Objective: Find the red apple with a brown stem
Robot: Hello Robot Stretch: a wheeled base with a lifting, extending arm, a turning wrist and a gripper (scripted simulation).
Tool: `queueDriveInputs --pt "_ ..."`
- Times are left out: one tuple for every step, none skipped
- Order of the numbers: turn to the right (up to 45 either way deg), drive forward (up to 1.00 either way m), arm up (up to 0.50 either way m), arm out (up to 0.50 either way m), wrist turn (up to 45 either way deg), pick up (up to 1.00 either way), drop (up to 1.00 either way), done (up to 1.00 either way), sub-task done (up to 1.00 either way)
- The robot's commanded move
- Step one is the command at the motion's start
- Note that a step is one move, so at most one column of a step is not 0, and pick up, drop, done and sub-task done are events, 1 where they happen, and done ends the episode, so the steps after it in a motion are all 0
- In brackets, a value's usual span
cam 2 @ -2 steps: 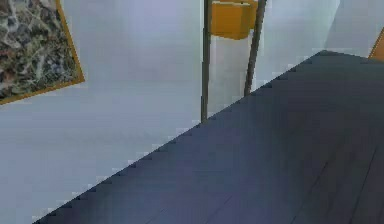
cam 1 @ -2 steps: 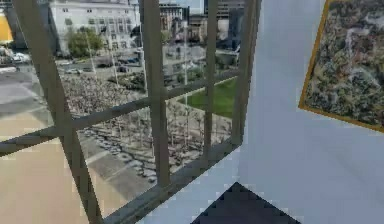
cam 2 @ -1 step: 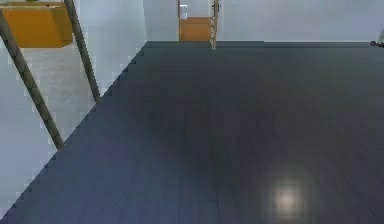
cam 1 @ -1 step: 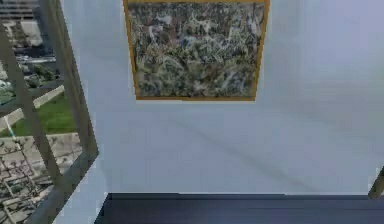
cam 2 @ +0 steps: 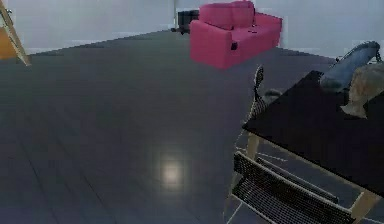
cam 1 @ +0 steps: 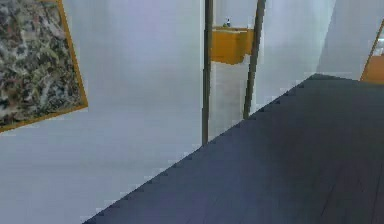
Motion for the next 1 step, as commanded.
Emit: queueDriveInputs --pt "24.0 0.00 0.00 0.00 0.0 0.00 0.00 0.00 0.00"
